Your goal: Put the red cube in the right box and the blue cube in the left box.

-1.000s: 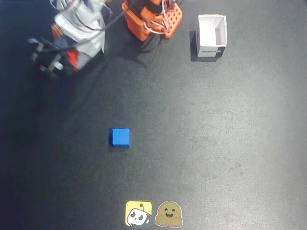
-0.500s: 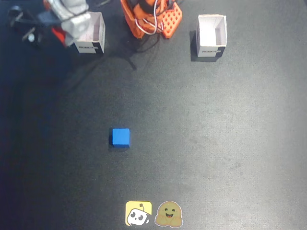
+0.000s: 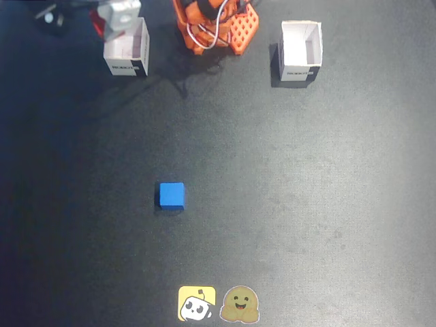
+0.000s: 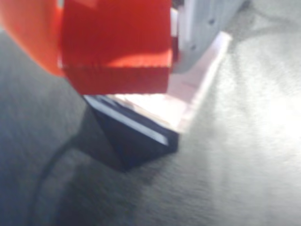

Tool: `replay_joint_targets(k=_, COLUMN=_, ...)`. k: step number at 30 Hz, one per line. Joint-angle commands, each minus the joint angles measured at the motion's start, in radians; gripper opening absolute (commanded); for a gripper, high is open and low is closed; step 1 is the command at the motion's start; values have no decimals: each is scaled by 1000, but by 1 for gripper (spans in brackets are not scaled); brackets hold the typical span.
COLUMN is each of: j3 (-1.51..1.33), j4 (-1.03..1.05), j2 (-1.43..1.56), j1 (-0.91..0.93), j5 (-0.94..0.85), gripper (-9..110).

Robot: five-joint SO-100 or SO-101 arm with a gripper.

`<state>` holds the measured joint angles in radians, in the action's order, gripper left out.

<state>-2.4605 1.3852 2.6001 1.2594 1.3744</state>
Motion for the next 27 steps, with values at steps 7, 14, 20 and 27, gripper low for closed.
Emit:
replay_joint_targets(k=7, j3=-38, j4=11, j2=77, j1=15, j5=48, gripper=9)
replay_joint_targets(k=14, j3=-57, j4=9, j2=84, j1=11, j5=61, gripper=12)
replay_joint_targets(k=20, j3=-57, j4=-2, j2=67, j1=-17, j5=77, gripper=17)
replay_joint_targets(k=27, j3=-74, j4=-21, j2=74, j1=-28, j5=57, gripper=20)
